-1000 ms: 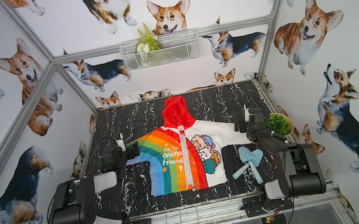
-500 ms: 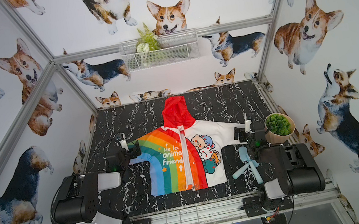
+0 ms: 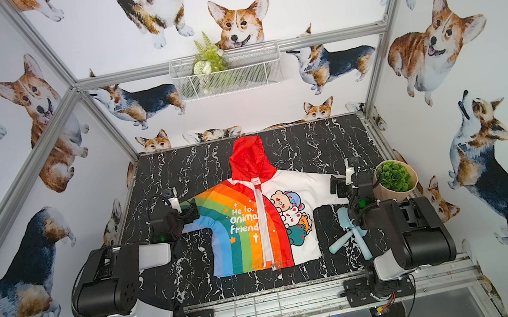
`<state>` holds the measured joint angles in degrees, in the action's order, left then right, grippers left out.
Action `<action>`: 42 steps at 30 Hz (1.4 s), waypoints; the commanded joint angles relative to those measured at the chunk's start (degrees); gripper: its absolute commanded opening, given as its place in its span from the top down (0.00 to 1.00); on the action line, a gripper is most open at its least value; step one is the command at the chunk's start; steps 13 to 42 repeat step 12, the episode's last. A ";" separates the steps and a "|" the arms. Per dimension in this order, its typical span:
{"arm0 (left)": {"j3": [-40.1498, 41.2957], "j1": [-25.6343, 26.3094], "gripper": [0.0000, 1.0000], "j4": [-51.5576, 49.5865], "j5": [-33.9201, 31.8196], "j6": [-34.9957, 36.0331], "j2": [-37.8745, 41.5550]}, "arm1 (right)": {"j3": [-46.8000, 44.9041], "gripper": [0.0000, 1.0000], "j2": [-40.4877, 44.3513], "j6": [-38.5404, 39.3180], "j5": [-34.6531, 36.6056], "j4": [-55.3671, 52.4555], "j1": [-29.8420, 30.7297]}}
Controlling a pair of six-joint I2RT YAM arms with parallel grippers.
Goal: Unzip the jacket
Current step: Reset both arms
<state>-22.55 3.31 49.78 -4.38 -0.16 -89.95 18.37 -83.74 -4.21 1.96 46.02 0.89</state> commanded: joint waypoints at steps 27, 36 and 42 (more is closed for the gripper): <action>0.04 -0.06 0.00 2.26 -0.12 0.81 -0.05 | 0.88 0.01 -1.03 1.84 -0.06 2.54 0.48; 0.04 -0.06 0.00 2.26 -0.12 0.81 -0.05 | 0.88 0.01 -1.03 1.84 -0.06 2.54 0.48; 0.04 -0.06 0.00 2.26 -0.12 0.81 -0.05 | 0.88 0.01 -1.03 1.84 -0.06 2.54 0.48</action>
